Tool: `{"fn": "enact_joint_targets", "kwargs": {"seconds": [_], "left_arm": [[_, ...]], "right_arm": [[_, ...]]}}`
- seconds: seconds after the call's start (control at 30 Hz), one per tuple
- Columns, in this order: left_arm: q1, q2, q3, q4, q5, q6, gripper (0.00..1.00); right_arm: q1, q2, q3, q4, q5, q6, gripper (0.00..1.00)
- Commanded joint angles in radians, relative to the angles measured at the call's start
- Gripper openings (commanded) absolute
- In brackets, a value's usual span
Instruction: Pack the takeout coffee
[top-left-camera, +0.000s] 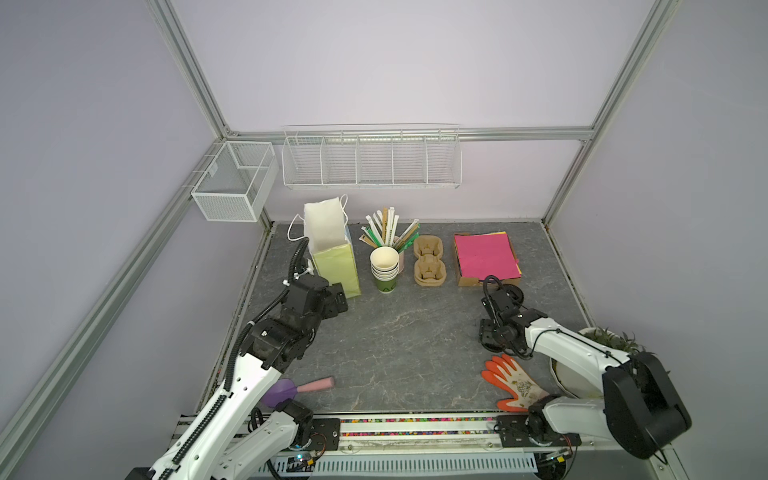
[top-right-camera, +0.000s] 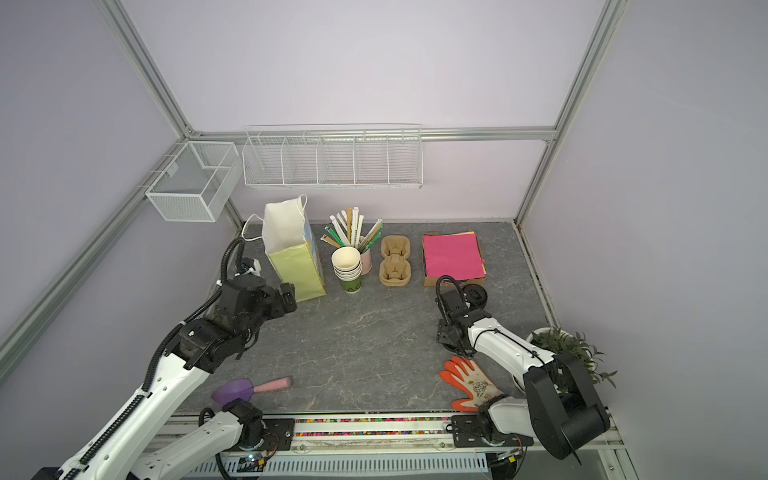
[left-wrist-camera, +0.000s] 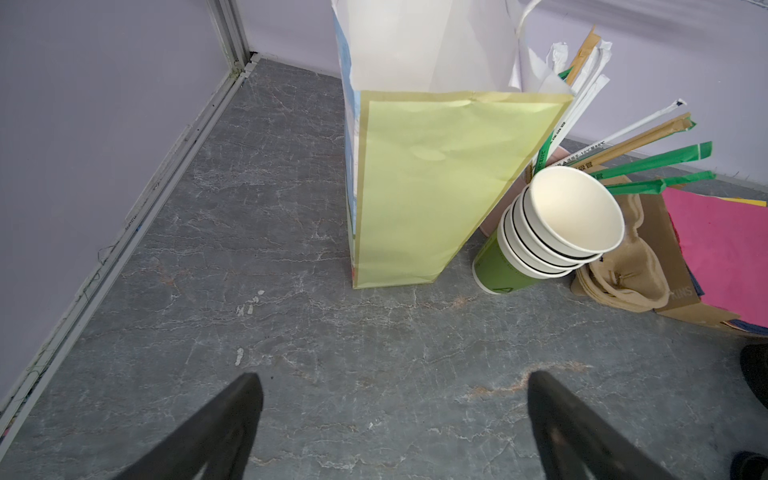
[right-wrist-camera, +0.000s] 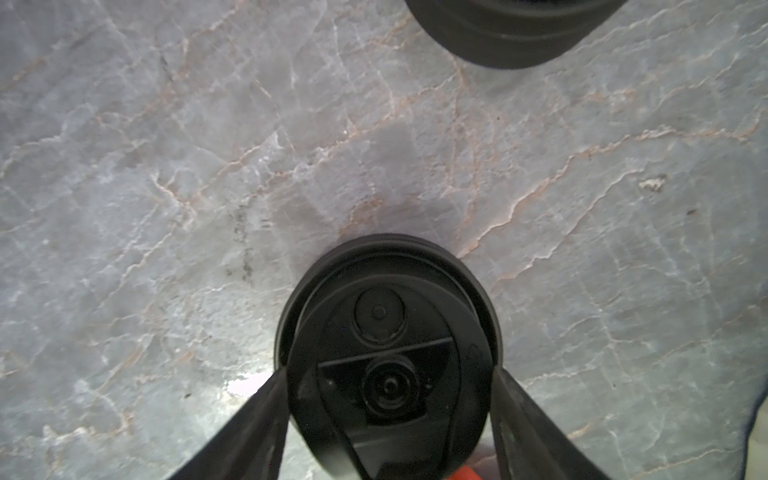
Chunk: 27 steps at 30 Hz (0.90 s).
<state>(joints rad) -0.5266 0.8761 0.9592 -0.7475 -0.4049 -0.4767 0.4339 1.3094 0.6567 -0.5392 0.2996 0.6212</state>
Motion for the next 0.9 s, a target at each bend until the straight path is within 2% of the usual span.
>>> {"fn": "enact_joint_targets", "kwargs": {"seconds": [0.0, 0.3, 0.6, 0.73, 0.87], "left_arm": [[-0.004, -0.005, -0.005, -0.036, -0.022, 0.011, 1.00], [-0.004, -0.003, -0.008, -0.035, -0.013, 0.009, 1.00], [-0.004, 0.039, -0.001, -0.012, 0.041, -0.008, 1.00], [-0.004, 0.079, 0.010, -0.003, 0.111, -0.054, 1.00], [-0.006, 0.123, 0.035, 0.000, 0.136, -0.103, 0.98]], "right_arm": [[0.003, -0.006, 0.042, -0.030, 0.033, 0.007, 0.72], [-0.009, 0.021, 0.146, -0.050, 0.068, -0.033, 0.72], [-0.044, 0.220, 0.310, 0.013, 0.033, -0.120, 0.72], [-0.060, 0.302, 0.355, 0.025, 0.018, -0.130, 0.71], [-0.066, 0.350, 0.366, 0.040, 0.014, -0.134, 0.71]]}}
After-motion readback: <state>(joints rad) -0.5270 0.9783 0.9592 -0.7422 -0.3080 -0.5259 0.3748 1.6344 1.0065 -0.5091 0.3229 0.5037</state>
